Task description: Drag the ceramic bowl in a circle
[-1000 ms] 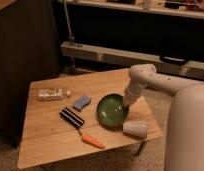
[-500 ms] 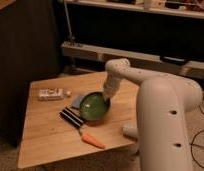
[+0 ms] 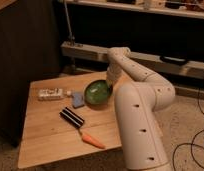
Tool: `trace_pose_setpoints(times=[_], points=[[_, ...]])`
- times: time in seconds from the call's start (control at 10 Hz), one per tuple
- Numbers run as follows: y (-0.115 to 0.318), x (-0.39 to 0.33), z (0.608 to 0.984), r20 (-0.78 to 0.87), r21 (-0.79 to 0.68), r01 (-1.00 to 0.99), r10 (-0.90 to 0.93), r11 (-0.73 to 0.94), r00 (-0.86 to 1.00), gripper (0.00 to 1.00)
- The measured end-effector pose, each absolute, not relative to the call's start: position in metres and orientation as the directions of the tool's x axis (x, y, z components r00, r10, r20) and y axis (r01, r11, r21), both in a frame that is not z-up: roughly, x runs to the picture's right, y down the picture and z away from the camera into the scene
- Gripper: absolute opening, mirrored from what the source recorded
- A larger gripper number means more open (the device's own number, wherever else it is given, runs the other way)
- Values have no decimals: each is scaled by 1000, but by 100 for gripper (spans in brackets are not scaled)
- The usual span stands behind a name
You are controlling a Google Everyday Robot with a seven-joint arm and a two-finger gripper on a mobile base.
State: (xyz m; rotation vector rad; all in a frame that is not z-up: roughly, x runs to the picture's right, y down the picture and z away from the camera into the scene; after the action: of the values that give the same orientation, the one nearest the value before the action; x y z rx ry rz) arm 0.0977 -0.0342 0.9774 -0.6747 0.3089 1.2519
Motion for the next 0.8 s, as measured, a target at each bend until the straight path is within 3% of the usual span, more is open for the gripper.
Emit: trace_pose_setpoints(times=[0.4,0.8], points=[[-6,192,947,-586,-245,-964,777,100,230,0],[58,224,878,-589,-293,-953,770,79,245,0]])
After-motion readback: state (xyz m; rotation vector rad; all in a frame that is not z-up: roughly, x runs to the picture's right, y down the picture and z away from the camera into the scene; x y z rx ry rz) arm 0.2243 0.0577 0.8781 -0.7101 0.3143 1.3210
